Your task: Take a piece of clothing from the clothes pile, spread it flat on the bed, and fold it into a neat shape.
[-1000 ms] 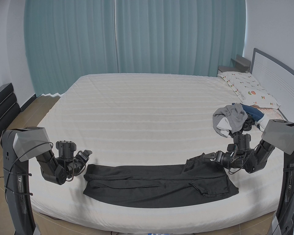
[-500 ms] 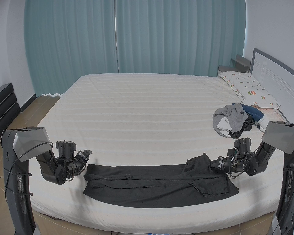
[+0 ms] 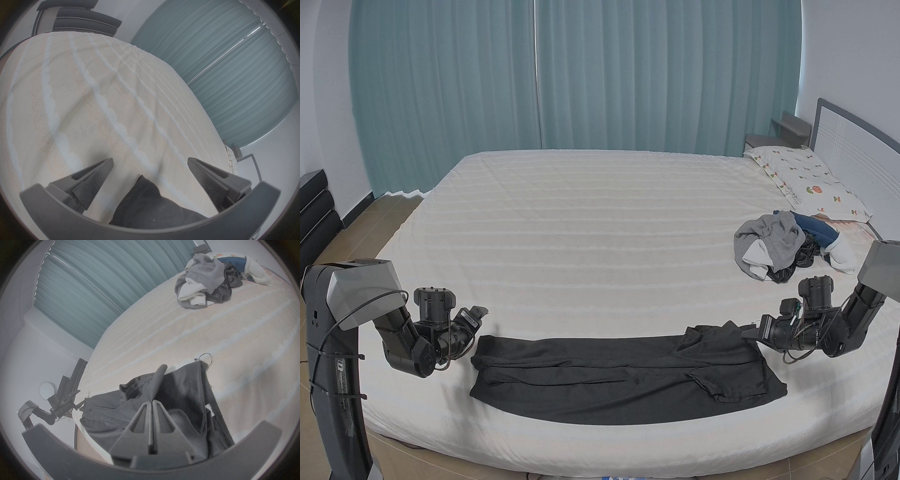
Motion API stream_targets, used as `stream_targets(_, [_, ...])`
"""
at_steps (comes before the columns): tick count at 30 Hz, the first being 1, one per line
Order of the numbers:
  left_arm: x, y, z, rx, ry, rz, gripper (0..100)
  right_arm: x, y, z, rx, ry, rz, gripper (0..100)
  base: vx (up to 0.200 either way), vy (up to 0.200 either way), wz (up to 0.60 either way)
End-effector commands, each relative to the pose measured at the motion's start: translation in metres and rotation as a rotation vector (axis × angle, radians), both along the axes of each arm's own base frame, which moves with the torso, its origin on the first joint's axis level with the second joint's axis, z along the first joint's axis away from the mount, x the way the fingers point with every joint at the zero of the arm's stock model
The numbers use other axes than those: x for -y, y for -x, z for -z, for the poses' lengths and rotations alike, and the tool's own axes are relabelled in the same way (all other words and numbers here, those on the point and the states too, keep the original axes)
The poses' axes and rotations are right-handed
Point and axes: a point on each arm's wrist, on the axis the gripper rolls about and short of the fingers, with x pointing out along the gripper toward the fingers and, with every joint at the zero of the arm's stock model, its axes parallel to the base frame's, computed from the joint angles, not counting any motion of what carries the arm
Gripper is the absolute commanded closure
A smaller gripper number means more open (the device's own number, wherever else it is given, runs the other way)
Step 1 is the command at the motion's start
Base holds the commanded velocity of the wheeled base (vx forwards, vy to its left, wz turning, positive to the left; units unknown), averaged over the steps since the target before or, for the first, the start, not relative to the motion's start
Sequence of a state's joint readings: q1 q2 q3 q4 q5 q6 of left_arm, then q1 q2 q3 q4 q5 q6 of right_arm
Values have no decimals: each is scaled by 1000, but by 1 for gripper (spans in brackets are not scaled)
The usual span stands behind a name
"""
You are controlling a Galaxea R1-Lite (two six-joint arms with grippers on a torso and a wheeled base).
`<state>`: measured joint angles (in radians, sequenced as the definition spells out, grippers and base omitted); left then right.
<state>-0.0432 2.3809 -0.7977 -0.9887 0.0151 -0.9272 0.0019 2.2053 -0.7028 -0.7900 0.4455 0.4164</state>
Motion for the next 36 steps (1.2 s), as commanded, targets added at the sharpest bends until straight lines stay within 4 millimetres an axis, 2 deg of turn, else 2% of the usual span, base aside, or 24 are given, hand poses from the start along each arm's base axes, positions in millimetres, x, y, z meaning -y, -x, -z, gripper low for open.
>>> stream_targets(1, [0, 0, 0, -1, 1, -1, 0, 5, 10, -12, 15, -7, 6, 100, 0, 0, 0])
stream_targets(6, [0, 0, 1, -2, 0, -1, 0, 10, 14, -8, -1, -2, 17, 100, 0, 0, 0])
stream_targets(12, [0, 0, 1, -2, 0, -2, 0, 13, 29, 10, -57, 47, -21, 100, 0, 0, 0])
stream_targets(16, [0, 0, 0, -1, -1, 0, 0, 13, 29, 18, -69, 64, -29, 100, 0, 0, 0])
stream_targets(21, [0, 0, 0, -1, -2, -1, 0, 13, 27, 18, -68, 69, -25, 100, 0, 0, 0])
stream_targets(22, [0, 0, 0, -1, -2, -1, 0, 12, 27, 16, -61, 69, -25, 0, 0, 0, 0])
stream_targets(24, [0, 0, 0, -1, -1, 0, 0, 10, 26, 7, -32, 64, -26, 0, 0, 0, 0])
stream_targets(27, [0, 0, 0, -1, -1, 0, 0, 4, 27, -17, 34, 59, -39, 0, 0, 0, 0])
stream_targets(31, [0, 0, 0, -1, 1, 1, 0, -17, 24, -38, 76, 8, -36, 0, 0, 0, 0])
stream_targets(35, [0, 0, 1, -2, -1, 0, 0, -40, 15, -41, 78, -11, -26, 0, 0, 0, 0])
stream_targets(36, [0, 0, 0, -1, 1, -1, 0, -52, 11, -34, 58, -16, -36, 0, 0, 0, 0])
